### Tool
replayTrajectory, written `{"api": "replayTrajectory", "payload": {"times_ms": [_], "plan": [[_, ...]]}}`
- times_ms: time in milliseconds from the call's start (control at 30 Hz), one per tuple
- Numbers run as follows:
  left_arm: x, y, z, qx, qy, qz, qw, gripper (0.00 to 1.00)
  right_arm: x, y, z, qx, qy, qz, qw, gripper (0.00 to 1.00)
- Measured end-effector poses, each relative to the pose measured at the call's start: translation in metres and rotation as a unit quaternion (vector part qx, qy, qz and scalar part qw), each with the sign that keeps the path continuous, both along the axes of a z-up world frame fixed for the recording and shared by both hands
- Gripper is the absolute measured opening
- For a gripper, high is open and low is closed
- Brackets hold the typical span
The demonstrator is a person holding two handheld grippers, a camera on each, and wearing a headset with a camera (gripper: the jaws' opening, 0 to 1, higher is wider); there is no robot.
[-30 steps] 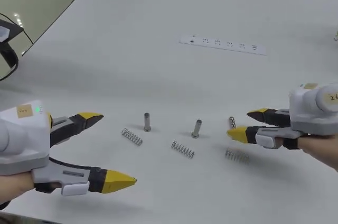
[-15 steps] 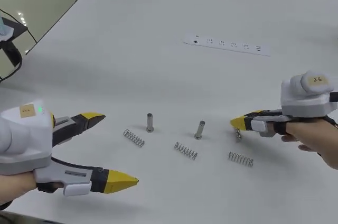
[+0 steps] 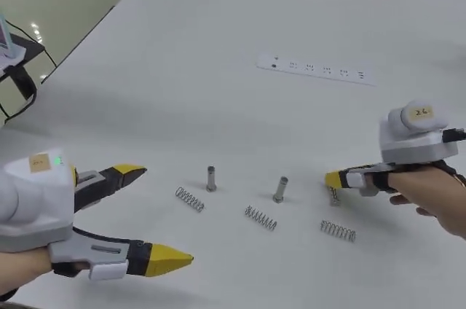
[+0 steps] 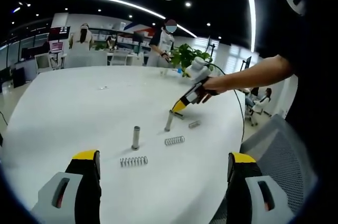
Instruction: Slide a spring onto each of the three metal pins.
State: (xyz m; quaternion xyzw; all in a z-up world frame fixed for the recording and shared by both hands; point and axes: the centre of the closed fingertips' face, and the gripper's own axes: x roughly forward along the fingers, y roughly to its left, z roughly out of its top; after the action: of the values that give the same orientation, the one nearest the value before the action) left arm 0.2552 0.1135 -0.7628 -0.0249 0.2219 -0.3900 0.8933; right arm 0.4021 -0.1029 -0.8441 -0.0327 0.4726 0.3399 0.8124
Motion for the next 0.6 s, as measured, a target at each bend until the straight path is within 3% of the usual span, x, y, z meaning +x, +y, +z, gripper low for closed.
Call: {"api": "replayTrajectory", "payload": {"times_ms": [167,600], "plan": [[-0.0024,-0.0006,-0.0015,0.002,0.004,-0.003,1.0,0.98,0.0002,0.0005,-0.0048,-0.023,-0.004,0.016,0.9996,0.1],[-0.0035,0.0004,-0.0005,-0.004,0.005,0.001,1.0,0.98,0.0008,0.0015,-0.0049,-0.028,0.002,-0.011,0.9995,0.05]]}}
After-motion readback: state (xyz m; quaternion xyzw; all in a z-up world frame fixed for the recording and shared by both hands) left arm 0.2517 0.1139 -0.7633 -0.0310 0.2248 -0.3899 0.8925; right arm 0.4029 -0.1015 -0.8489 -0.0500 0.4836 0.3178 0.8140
